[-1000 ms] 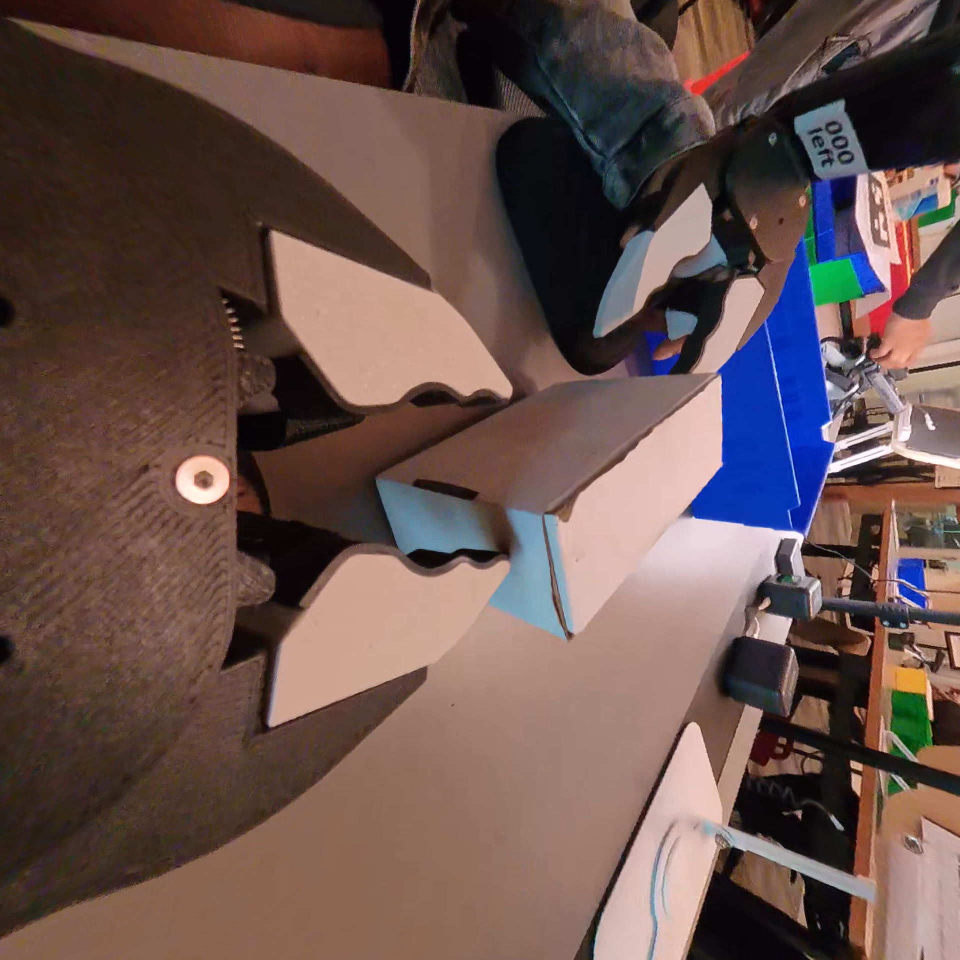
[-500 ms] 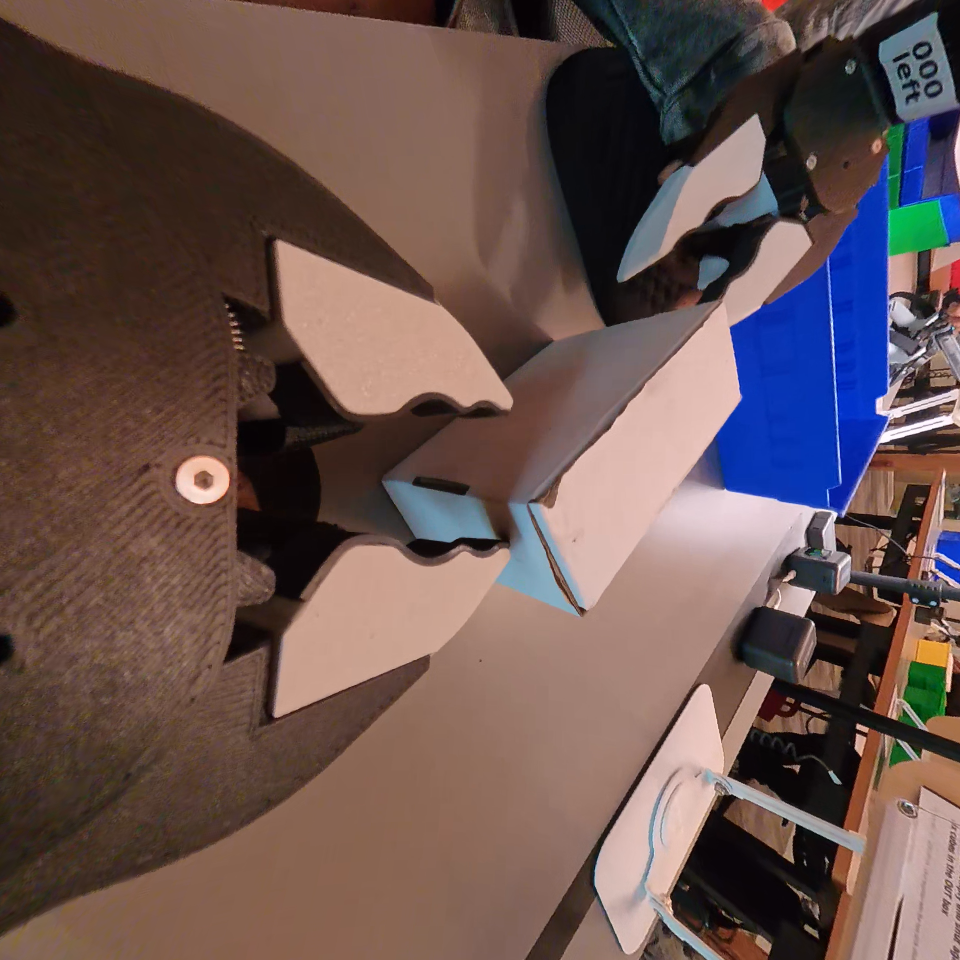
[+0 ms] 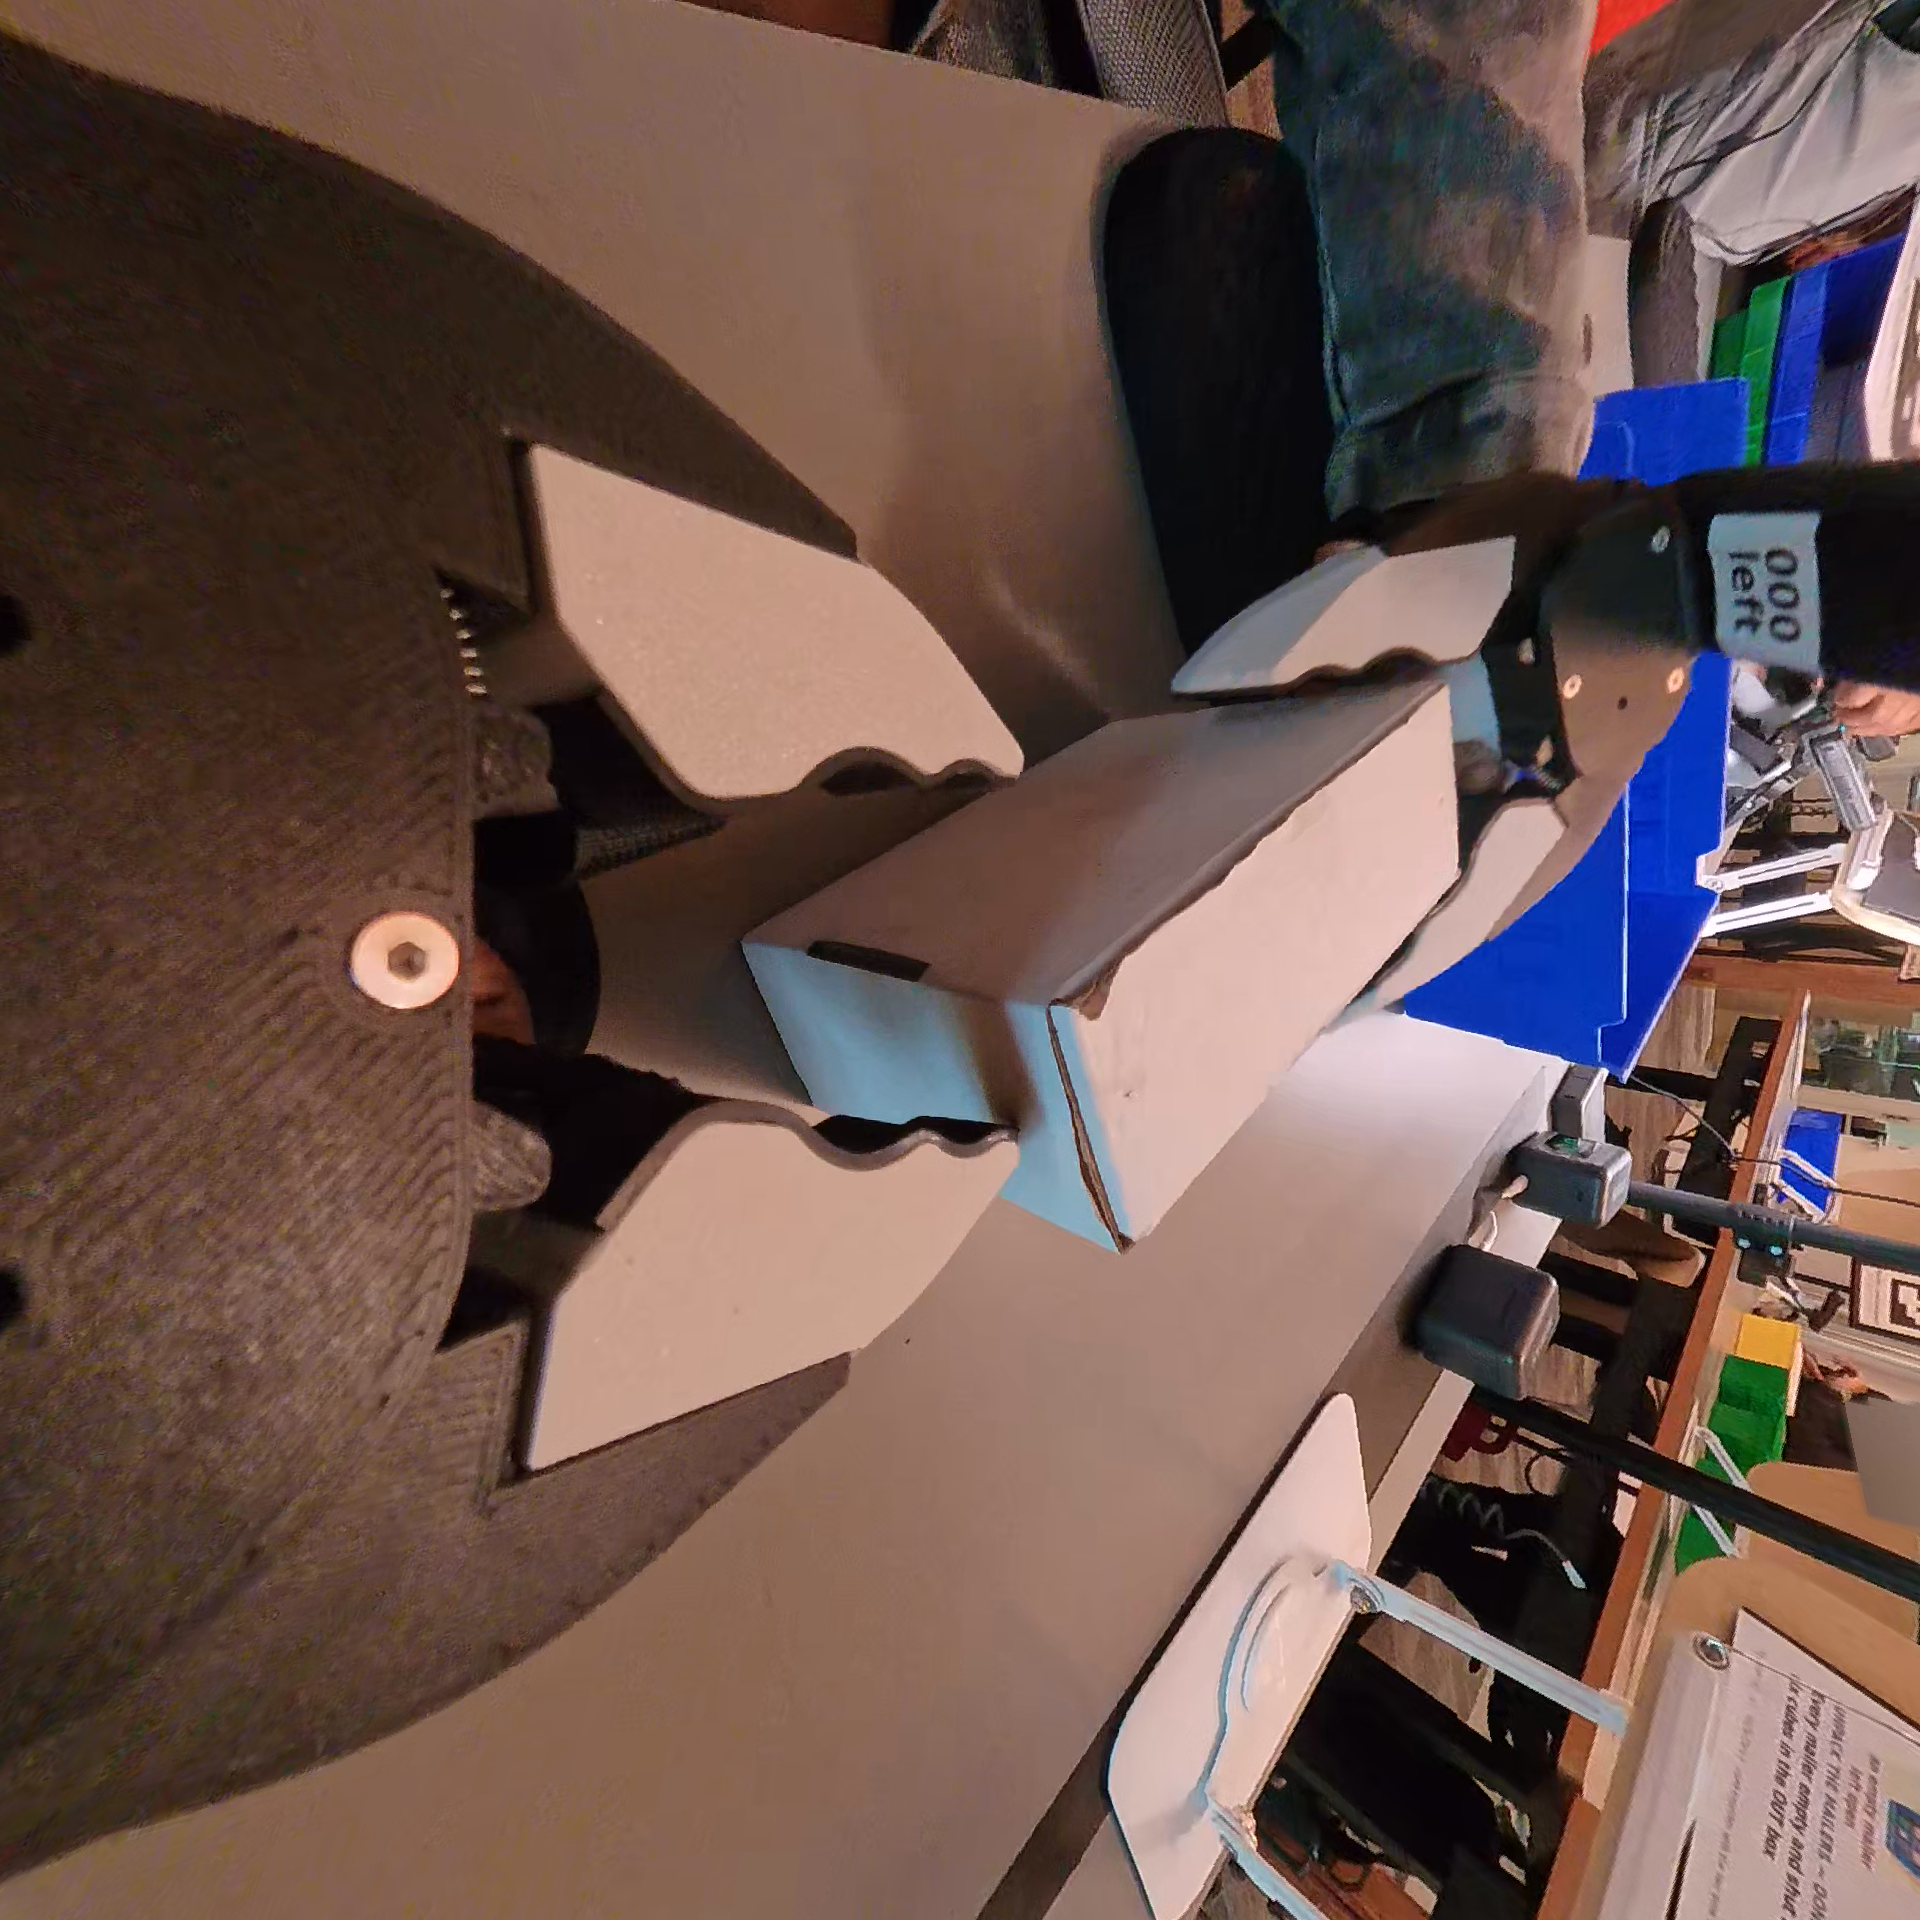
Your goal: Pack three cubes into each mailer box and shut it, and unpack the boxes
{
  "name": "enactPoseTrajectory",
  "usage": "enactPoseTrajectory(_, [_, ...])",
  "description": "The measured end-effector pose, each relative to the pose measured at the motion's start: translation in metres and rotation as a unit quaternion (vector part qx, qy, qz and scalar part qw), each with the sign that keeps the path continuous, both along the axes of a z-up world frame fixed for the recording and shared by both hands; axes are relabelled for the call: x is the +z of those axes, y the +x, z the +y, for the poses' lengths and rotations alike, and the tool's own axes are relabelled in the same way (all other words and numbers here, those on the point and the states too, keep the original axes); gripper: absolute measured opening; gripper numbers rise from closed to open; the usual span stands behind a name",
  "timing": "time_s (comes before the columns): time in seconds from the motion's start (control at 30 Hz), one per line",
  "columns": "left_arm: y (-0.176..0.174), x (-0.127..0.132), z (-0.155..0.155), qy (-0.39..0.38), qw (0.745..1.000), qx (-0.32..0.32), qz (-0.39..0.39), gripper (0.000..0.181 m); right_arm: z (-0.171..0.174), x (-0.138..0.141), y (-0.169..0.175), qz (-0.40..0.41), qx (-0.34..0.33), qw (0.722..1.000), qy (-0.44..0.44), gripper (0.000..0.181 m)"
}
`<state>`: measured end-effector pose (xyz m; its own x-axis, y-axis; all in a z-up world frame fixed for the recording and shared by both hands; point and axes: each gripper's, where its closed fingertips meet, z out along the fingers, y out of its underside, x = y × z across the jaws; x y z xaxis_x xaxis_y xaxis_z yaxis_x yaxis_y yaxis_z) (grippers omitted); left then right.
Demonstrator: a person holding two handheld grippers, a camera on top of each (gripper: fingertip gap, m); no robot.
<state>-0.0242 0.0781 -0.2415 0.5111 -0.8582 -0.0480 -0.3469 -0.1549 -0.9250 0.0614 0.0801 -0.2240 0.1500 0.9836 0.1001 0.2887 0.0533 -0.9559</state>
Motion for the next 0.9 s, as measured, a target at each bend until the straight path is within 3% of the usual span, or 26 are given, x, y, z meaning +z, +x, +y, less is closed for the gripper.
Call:
enactPoseTrajectory(0.3, [0.006,-0.001,0.002,0.025,1.0,-0.012,-0.001,0.089,0.004,0.002,0.003,-0.007,-0.008,1.0,0.007,0.049])
enactPoseTrajectory(0.47, [0.006,-0.002,0.003,0.019,1.0,-0.01,0.003,0.088,0.003,0.038,0.002,0.013,-0.028,0.986,0.161,0.042])
enactPoseTrajectory(0.57, [0.006,-0.003,0.003,0.018,1.0,-0.009,0.006,0.088,-0.004,0.04,-0.008,-0.059,-0.024,0.963,0.263,0.042])
enactPoseTrajectory(0.7, [0.006,-0.003,0.003,0.017,1.0,-0.007,0.009,0.087,-0.002,0.041,-0.02,-0.138,-0.035,0.903,0.405,0.036])
enactPoseTrajectory(0.9, [0.006,-0.003,0.002,0.016,1.0,-0.011,0.008,0.087,-0.006,0.041,-0.029,-0.198,-0.025,0.862,0.465,0.032])
